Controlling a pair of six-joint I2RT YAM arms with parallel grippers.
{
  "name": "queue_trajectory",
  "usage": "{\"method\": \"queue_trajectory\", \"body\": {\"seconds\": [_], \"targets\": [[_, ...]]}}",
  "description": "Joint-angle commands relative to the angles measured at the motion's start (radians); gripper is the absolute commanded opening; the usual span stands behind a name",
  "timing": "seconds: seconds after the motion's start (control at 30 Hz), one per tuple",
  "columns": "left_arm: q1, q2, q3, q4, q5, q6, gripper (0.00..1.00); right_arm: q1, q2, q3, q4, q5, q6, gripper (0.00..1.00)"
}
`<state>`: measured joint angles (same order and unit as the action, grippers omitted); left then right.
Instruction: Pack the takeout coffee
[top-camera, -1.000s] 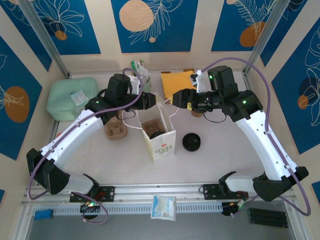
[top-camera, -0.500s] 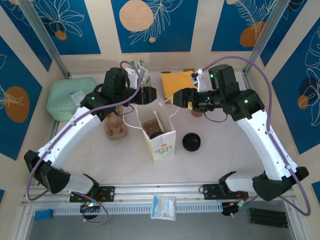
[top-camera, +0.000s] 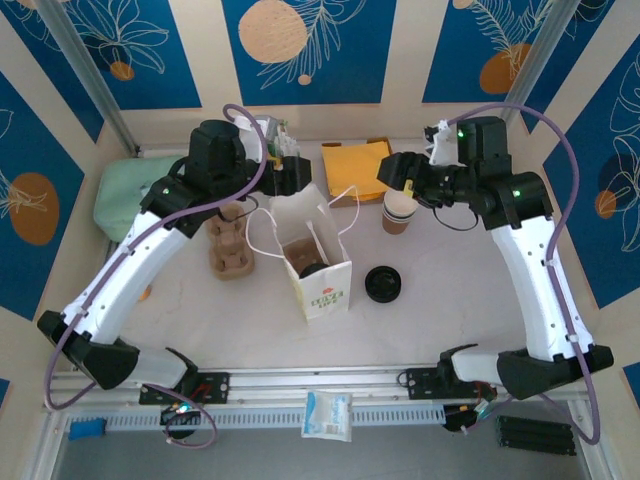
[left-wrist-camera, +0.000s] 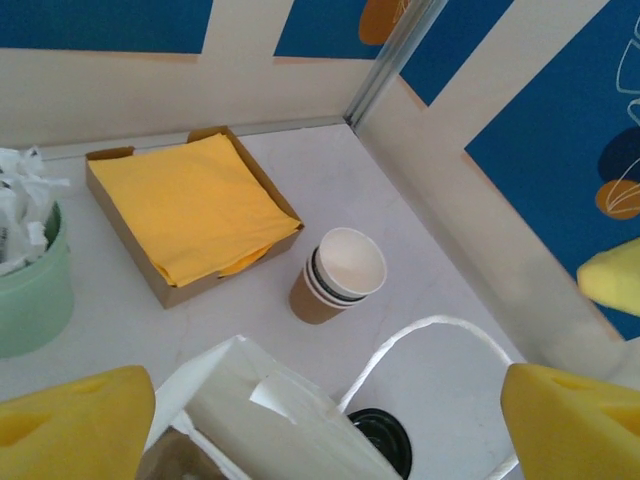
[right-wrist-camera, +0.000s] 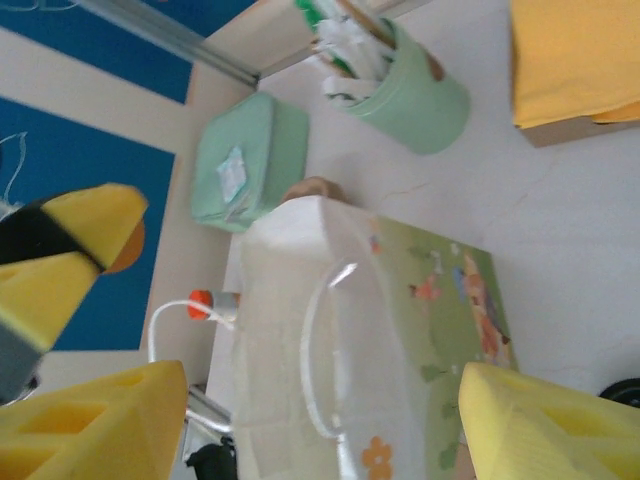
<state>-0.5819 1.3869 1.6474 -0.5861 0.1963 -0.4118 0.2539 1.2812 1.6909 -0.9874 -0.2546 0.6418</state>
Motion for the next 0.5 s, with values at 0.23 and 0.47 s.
{"method": "queue_trajectory", "body": {"seconds": [0.23,0.47], "targets": [[0.023,-0.032,0.012,-0.034,-0.043,0.012,0.99,0.012,0.162,-0.195,0.151,0.033,0.076,0.72],[0.032,-0.025,0.0,-0.015,-0.031,-0.002,0.99,0.073,0.361,-0.185,0.195,0.135,0.076,0.72]]}}
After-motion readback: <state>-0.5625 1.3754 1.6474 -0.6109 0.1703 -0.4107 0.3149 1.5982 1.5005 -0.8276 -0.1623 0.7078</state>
